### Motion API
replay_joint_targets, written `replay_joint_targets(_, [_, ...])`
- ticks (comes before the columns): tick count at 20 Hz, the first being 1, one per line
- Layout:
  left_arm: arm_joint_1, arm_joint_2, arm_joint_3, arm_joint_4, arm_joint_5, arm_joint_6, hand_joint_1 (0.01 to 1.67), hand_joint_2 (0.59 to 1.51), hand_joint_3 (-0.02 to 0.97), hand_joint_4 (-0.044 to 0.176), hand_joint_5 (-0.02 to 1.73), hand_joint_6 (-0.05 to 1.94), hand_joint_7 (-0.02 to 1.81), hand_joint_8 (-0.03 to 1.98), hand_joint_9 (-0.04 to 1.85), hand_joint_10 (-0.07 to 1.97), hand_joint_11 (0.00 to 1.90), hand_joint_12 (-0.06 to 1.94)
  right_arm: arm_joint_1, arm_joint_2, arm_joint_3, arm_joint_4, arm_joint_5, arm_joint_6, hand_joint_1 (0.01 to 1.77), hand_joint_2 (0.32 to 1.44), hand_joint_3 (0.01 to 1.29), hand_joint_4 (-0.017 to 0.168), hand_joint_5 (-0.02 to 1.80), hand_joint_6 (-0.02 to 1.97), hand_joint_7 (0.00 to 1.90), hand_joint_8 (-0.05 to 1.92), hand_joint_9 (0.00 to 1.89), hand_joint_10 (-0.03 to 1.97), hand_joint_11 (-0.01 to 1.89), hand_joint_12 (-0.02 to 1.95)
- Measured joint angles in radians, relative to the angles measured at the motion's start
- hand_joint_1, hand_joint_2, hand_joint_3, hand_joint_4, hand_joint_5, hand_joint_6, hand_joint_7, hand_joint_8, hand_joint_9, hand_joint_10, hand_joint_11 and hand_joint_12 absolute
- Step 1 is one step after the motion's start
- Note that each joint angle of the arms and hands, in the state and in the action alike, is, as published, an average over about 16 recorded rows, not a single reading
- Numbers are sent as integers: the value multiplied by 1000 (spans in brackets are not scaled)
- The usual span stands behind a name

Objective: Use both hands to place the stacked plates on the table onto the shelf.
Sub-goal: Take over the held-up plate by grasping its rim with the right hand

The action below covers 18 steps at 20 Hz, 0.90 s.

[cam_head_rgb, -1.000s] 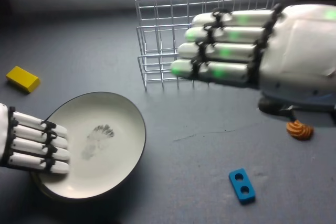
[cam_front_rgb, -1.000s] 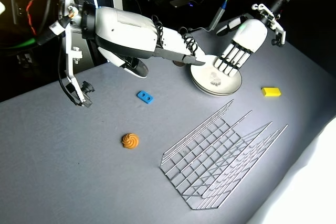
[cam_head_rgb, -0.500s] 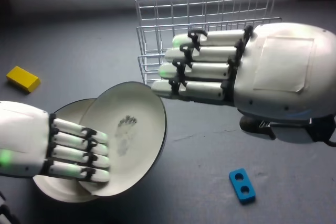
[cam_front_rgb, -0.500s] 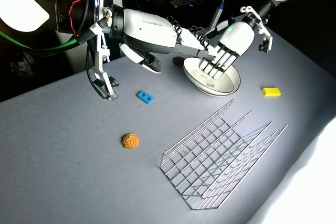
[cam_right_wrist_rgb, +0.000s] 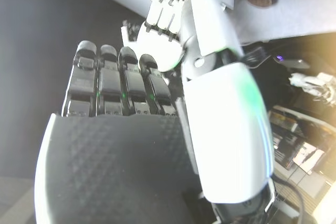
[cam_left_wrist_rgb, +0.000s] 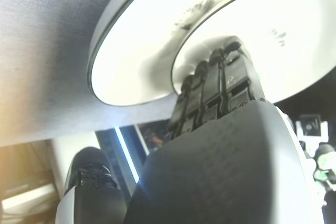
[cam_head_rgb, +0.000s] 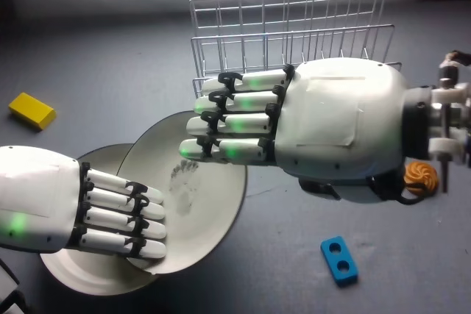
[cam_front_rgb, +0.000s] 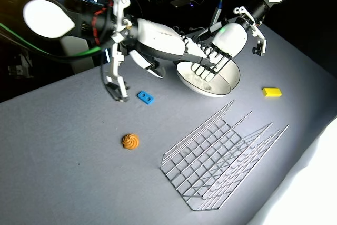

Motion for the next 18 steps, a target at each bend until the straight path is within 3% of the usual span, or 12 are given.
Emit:
replay_joint_targets(14, [16, -9, 22, -20, -16, -10, 20, 1023, 1, -5, -14, -28, -8, -16, -12, -12, 15, -15, -27, -253, 183, 1, -15, -56, 1232, 1143, 27, 2, 29, 18, 21, 12, 14, 5, 21, -9])
replay_joint_targets(18, [18, -10, 26, -23, -18, -11, 20, 1024, 1, -5, -14, -28, -9, -15, -12, -12, 16, -17, -30, -320, 240, 1, -6, -67, 1250, 1152, 27, 2, 96, 19, 84, 12, 71, 12, 22, 203])
